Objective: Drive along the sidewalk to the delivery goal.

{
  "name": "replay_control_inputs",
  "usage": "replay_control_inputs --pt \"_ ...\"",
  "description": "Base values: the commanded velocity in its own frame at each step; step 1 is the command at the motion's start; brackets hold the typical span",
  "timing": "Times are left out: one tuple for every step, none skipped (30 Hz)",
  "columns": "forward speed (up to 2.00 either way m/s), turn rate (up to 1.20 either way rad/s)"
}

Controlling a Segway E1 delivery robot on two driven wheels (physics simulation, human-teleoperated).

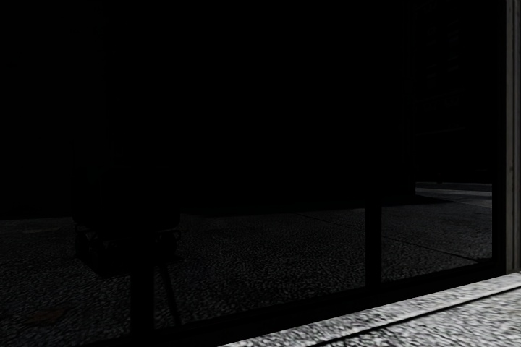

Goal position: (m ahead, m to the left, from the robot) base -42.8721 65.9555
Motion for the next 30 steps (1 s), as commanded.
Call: replay_control_inputs --pt "0.0 0.0" --pt "0.0 0.0" --pt "0.0 0.0" --pt "0.0 0.0" --pt "0.0 0.0" --pt "0.0 0.0" --pt "0.0 0.0" --pt "0.0 0.0" --pt "0.0 0.0" --pt "0.0 0.0" --pt "0.0 0.0" --pt "0.0 0.0" --pt "0.0 0.0" --pt "0.0 0.0" --pt "0.0 0.0" --pt "0.0 0.0" --pt "0.0 0.0" --pt "0.0 0.0" --pt "0.0 0.0" --pt "0.0 0.0" --pt "0.0 0.0" --pt "0.0 0.0" --pt "0.0 0.0" --pt "0.0 0.0" --pt "0.0 0.0" --pt "0.0 0.0" --pt "0.0 0.0" --pt "0.0 0.0" --pt "0.0 0.0" --pt "0.0 0.0"
